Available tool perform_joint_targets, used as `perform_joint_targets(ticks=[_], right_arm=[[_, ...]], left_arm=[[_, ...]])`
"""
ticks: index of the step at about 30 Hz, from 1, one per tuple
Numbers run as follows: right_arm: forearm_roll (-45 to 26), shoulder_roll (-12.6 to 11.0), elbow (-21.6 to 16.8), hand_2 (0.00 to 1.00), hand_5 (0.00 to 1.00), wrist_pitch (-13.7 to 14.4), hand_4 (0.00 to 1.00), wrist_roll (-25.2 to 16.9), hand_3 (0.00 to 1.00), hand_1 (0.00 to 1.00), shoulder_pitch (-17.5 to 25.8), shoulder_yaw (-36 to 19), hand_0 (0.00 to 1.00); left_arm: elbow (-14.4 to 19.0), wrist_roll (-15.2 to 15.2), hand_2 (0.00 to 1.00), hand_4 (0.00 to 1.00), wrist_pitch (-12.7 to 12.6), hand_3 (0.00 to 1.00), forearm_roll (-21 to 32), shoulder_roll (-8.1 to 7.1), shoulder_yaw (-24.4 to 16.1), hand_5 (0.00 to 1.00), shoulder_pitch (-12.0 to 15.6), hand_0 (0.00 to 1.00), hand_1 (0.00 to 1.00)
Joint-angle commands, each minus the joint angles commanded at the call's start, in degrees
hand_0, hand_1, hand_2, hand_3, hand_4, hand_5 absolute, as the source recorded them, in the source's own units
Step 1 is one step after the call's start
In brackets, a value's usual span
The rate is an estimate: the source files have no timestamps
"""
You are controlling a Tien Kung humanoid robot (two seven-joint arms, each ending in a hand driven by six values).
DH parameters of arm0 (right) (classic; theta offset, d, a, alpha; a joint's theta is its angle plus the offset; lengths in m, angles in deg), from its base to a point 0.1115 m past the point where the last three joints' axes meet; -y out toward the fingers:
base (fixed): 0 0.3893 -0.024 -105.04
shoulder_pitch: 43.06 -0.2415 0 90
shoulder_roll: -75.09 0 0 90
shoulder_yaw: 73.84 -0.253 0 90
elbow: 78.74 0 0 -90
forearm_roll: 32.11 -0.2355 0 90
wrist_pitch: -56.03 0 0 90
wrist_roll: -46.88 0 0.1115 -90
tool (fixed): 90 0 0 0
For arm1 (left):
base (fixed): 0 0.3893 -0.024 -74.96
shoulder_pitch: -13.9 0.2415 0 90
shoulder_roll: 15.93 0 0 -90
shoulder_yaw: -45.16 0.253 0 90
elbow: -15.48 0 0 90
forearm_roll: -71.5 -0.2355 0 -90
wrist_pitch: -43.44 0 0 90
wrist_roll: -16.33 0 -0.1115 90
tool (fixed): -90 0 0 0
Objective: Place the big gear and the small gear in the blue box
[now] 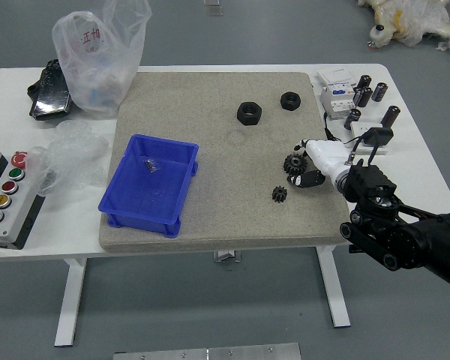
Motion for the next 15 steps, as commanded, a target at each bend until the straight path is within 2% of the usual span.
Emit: perform_joint_targets(ticks=[6,7,9,15], right_arm=[[-0.62,-0.11,-0.39,0.436,0.095,1.51,0.502,-0.89,0.536,0.548,0.15,0.04,0.48],[-0.71,-0.13,-0.56,0.376,0.07,1.82,0.491,-1.08,0.506,0.524,0.18,0.03,0.477],[-0.78,-0.22,-1.05,0.376,0.07,2.25,0.491,-1.34,0.506,0.524,0.26,-0.04,0.477],[-0.12,-0.95,-6.14,0.372,0.062,2.95,0.5,-1.4,0.506,0.526,0.33,-0.77,0.474]], left_arm=[[0.0,0.11,0.698,0.691,-0.04,0.745,-0.05,0.02,-0.04,0.474,0.04,0.749,0.71],[0.0,0.12,0.698,0.692,-0.04,0.745,-0.07,0.02,-0.05,0.475,0.05,0.749,0.71],[0.0,0.16,0.698,0.692,-0.07,0.745,-0.05,0.03,-0.04,0.475,0.06,0.749,0.71],[0.01,0.3,0.698,0.691,-0.13,0.745,0.05,0.04,0.06,0.475,0.04,0.749,0.71]])
